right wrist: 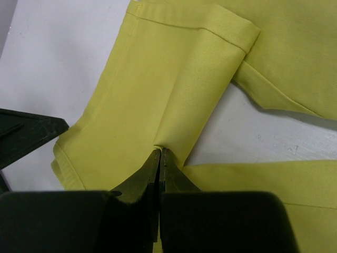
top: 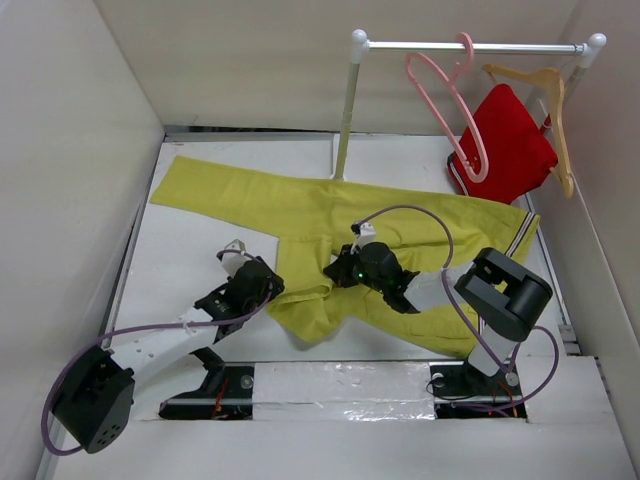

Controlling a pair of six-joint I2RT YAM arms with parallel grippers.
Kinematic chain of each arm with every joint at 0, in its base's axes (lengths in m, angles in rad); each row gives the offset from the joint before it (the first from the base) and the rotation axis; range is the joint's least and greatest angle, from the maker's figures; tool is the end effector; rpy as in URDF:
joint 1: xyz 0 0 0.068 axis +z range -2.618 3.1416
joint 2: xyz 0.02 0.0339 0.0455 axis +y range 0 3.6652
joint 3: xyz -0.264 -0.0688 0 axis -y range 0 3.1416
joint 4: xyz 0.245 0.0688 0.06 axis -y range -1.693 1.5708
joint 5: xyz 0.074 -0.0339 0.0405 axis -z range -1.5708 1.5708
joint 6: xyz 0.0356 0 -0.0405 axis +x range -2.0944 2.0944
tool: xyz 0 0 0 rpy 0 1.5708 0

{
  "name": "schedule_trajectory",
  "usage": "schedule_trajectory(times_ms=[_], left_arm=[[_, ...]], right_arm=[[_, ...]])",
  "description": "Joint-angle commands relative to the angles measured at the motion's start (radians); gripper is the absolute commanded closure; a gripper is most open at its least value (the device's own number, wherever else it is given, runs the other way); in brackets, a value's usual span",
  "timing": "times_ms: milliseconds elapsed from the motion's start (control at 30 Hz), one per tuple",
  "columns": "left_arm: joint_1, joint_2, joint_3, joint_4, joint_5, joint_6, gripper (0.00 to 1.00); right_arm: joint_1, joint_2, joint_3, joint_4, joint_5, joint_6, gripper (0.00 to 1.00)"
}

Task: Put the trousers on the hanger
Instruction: Flatten out the trousers at the center of the board.

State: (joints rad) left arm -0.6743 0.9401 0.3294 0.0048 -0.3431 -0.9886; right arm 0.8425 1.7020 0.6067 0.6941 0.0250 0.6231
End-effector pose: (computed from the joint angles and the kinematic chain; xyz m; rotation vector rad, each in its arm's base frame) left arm 0.1542 -0.1079 0.1741 -0.5385 2.1300 -0.5913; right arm 0.2143 0.2389 0.1421 -0.2119 2.0818 0.9073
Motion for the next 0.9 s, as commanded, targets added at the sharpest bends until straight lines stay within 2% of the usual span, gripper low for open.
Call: schedule_trajectory(times_ms=[0,333,467,567,633,700,733,767,800,833,867], left_arm=[[-0.002,-0.004,-0.023,0.035,-0.025,-0.067,0.57],[-0.002,0.028,-0.066,0.153,0.049,-0.068,0.57],[-0.002,-0.018,-0.082,0.153,0.050,-0.081,0.64],[-0.002,-0.079,-0.086,0.133,0.044,-0.087,0.74],[-0.002,-0.118,-0.072,0.129,0.039,-0.084,0.86],[-0.002,-0.138,-0.055,0.110,0.027,-0.081,0.99],[-0.002,-0.158,-0.015,0.092,-0.012,-0.076,1.00],[-0.002,-0.184,0.047,0.040,-0.070,-0.050,1.00],[-0.002,-0.196,0.048,0.011,-0.071,-0.032,1.00],[0.007,-0.211,0.130,-0.011,-0.138,-0.009,1.00],[0.007,-0.224,0.178,-0.081,-0.178,0.014,1.00]], right_arm=[[-0.008,0.001,-0.002,0.081,0.000,-0.005,0.99],[-0.008,0.022,0.008,0.090,-0.007,-0.003,0.99],[-0.008,0.021,0.004,0.087,0.004,-0.003,0.99],[-0.008,0.022,0.008,0.091,0.001,-0.005,0.98],[-0.008,0.024,0.013,0.091,-0.003,-0.005,0.95],[0.001,0.018,0.018,0.091,-0.011,-0.006,0.86],[0.001,0.012,0.019,0.091,-0.014,-0.006,0.73],[0.001,-0.007,0.016,0.090,-0.017,-0.010,0.65],[0.001,-0.022,0.012,0.090,-0.020,-0.013,0.58],[0.001,-0.042,0.007,0.088,-0.048,-0.017,0.51],[0.001,-0.065,-0.001,0.072,-0.051,-0.022,0.34]])
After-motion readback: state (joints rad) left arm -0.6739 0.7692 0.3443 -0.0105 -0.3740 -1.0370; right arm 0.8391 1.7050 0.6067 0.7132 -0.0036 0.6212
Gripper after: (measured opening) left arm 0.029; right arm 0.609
